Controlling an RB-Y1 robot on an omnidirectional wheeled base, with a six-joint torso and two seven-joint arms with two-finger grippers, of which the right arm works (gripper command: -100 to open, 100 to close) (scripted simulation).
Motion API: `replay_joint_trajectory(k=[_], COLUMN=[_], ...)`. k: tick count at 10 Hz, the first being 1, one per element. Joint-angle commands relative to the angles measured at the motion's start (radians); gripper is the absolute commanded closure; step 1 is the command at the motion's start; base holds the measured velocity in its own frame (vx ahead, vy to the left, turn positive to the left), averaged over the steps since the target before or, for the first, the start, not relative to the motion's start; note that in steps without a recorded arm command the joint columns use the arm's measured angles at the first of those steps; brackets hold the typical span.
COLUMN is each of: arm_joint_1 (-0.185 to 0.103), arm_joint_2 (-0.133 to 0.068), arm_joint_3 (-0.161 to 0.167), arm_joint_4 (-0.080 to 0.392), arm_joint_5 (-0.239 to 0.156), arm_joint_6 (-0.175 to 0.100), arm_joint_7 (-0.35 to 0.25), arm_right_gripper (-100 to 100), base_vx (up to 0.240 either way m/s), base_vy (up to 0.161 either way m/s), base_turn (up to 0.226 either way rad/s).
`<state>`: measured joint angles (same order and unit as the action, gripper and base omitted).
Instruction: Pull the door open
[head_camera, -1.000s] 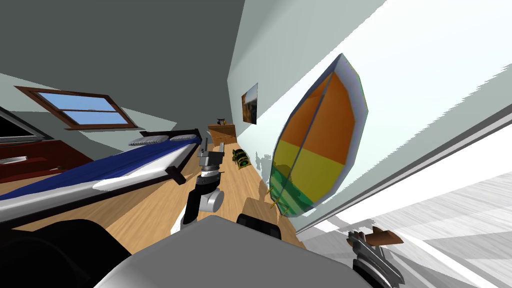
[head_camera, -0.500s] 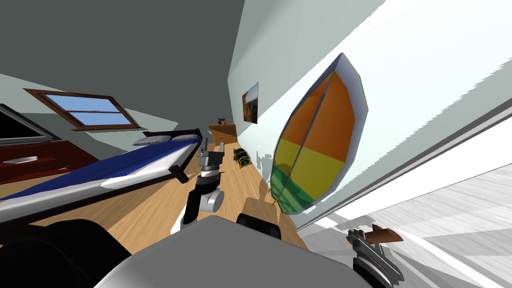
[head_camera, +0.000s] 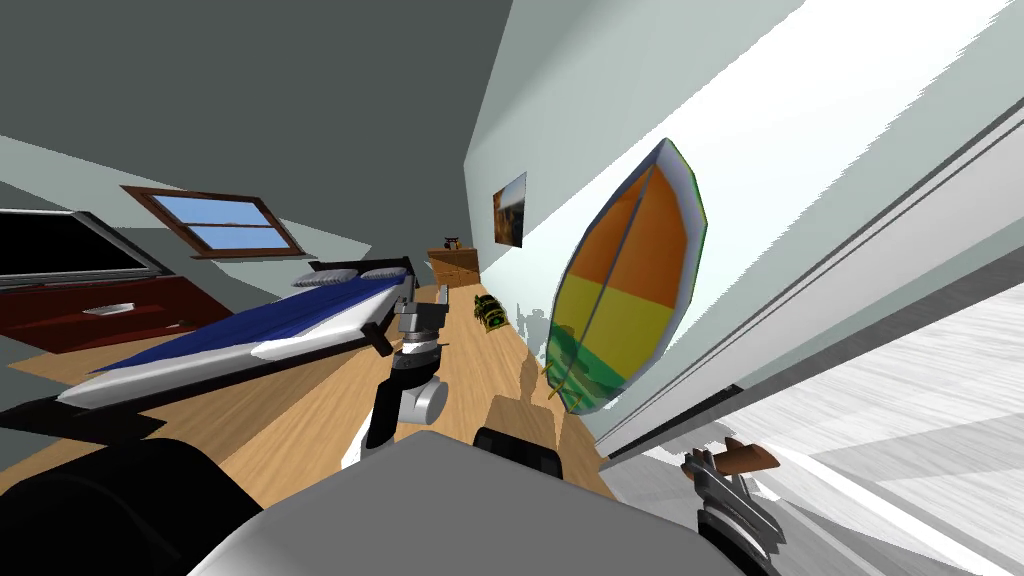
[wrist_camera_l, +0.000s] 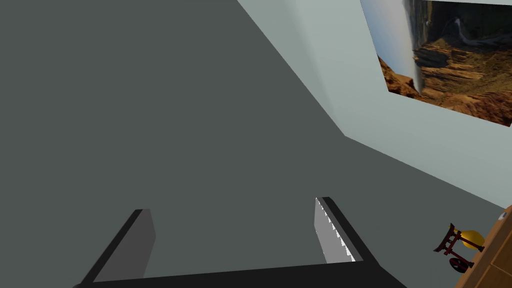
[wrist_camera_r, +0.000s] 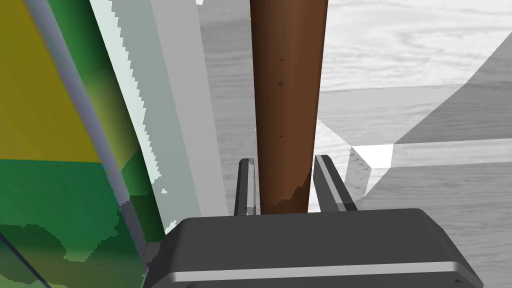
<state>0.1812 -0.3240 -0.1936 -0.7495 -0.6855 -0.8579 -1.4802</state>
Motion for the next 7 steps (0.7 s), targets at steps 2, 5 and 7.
replay_joint_trajectory(k=[2,5,7], arm_joint_1=[-0.001,0.014,0.022], arm_joint_2=[-0.011,-0.015,-0.02], arm_joint_3=[0.041,0.067,0.09], arm_joint_4=[0.001,-0.021,-0.031], arm_joint_5=[0.026,0.042,0.056], arm_joint_6=[-0.007,-0.008,-0.012], arm_joint_7=[-0.032,-0.044,-0.059], arm_right_gripper=[100,100,100], base_vx=[-0.239,-0.165,-0.219], base_vy=[0.017,0.033,0.008], base_turn=[0.097,0.057,0.066])
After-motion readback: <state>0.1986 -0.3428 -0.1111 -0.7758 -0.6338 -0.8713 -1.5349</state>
